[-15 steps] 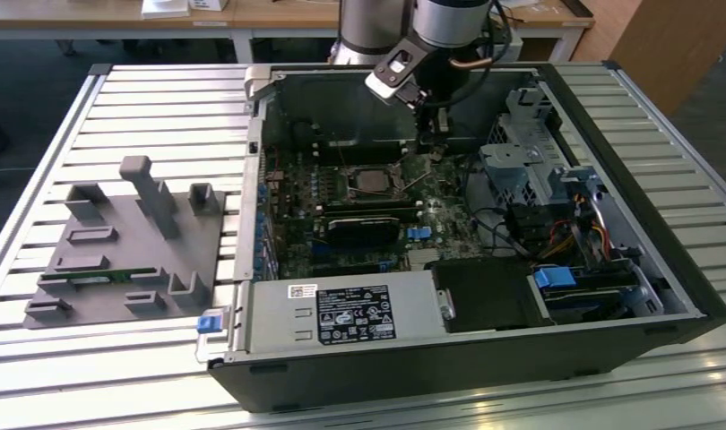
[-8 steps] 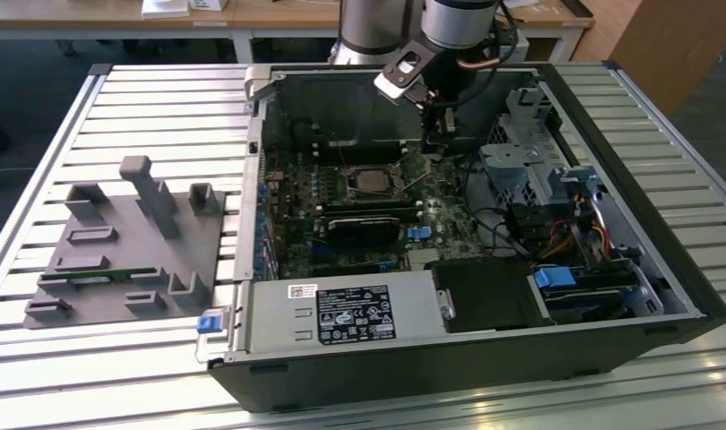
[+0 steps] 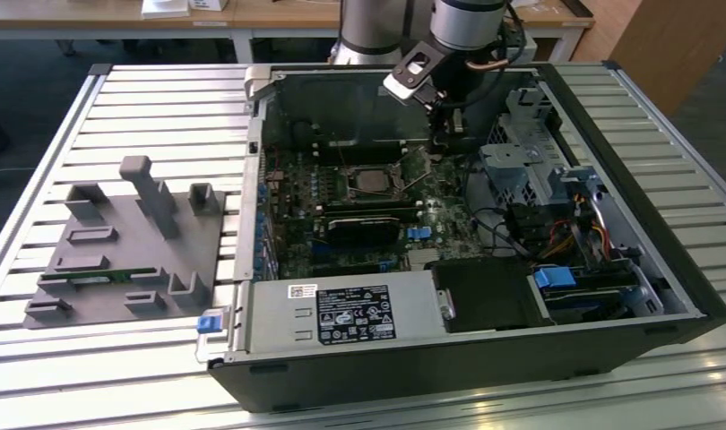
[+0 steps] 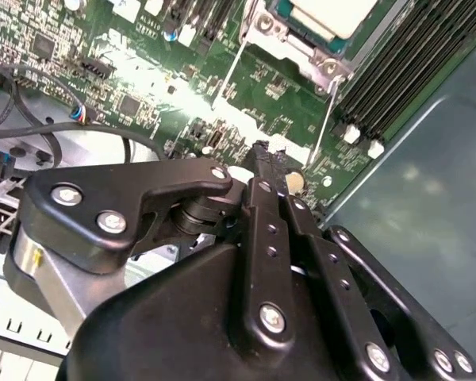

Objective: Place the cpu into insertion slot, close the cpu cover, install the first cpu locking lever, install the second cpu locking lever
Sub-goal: 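Close the cpu cover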

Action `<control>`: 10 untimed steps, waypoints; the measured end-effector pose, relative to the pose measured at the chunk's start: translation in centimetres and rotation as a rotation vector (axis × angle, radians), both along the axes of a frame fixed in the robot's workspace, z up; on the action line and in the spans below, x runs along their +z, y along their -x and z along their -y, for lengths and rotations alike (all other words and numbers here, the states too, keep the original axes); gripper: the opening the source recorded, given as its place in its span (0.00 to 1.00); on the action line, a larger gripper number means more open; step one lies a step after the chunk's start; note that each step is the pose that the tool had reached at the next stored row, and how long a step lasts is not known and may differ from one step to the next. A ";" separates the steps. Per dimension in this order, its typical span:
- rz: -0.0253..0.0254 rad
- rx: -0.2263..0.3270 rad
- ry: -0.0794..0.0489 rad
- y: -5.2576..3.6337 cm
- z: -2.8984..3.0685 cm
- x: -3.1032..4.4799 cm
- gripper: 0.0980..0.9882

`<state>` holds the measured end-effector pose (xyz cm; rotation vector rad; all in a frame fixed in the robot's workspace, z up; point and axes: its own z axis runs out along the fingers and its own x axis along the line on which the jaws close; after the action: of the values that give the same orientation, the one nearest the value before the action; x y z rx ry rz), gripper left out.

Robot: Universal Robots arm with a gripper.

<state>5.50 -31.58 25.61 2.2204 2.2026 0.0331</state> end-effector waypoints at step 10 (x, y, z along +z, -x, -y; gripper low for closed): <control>-0.0007 -0.026 0.000 -0.87 -0.14 -0.58 0.03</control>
<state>6.36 -31.45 25.03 2.2493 2.1735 0.0320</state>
